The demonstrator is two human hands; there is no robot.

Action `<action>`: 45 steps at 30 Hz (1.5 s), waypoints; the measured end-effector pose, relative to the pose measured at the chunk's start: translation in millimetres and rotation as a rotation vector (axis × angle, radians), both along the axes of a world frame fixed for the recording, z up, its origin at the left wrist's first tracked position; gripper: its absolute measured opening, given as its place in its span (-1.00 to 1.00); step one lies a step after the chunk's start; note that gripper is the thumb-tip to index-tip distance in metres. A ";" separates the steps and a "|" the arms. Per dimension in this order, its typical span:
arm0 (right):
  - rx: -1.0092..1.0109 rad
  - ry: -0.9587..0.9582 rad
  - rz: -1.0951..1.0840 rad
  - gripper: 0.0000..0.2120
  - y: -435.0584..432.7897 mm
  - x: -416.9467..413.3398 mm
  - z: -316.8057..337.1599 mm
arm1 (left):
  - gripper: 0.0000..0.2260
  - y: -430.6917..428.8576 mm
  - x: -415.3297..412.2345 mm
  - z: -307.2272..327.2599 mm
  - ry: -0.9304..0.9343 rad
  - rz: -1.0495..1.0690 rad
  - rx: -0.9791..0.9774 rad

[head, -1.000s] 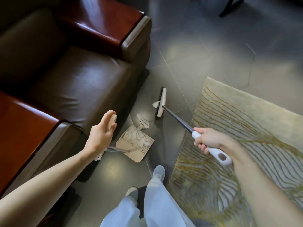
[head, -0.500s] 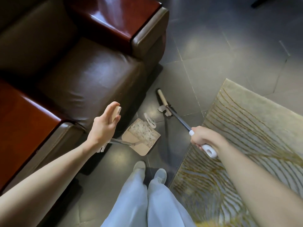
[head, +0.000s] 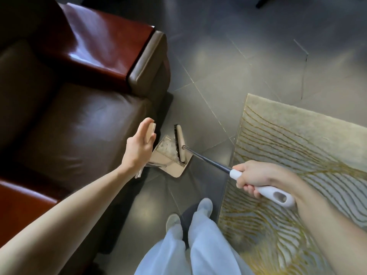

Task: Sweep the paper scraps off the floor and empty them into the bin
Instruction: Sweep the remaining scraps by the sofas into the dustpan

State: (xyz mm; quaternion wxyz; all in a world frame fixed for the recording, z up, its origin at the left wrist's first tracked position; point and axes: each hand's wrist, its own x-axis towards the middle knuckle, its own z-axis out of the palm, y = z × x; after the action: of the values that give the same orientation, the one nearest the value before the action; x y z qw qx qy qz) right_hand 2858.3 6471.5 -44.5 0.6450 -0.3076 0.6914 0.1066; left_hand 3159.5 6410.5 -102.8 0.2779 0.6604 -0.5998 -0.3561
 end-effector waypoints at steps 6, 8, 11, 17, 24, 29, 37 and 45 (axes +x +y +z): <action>-0.119 0.049 -0.099 -0.31 -57.7 -52.8 15.0 | -0.66 -84.9 -56.3 5.6 0.039 -0.032 -0.032; -0.152 0.066 -0.098 -0.32 -77.4 -75.8 21.2 | -0.64 -109.7 -79.4 5.4 0.028 -0.044 -0.024; -0.166 0.053 -0.124 -0.34 -104.6 -113.3 34.2 | -0.61 -141.0 -113.7 5.8 -0.004 -0.068 -0.015; -0.188 0.097 -0.165 -0.33 -151.7 -173.6 48.7 | -0.61 -187.8 -162.5 6.6 -0.022 -0.141 -0.001; -0.197 0.168 -0.237 -0.29 -157.8 -195.4 35.7 | -0.65 -216.1 -175.3 5.3 -0.069 -0.285 0.032; -0.171 0.281 -0.185 -0.35 -141.6 -169.0 9.4 | -0.67 -232.5 -173.4 3.6 -0.116 -0.430 0.041; -0.028 0.355 0.077 -0.50 -114.1 -87.3 -24.9 | -0.63 -246.6 -192.1 -4.0 -0.097 -0.621 0.052; -0.038 0.161 -0.110 -0.55 -140.5 -59.1 -4.7 | -0.60 -268.5 -186.0 -5.6 -0.068 -0.620 0.056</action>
State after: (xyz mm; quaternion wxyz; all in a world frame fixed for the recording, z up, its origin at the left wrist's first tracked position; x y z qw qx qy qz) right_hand 2799.2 6331.1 -49.2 0.5861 -0.2716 0.7589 0.0823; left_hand 2973.6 6142.0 -108.5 0.1176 0.4648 -0.7717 -0.4178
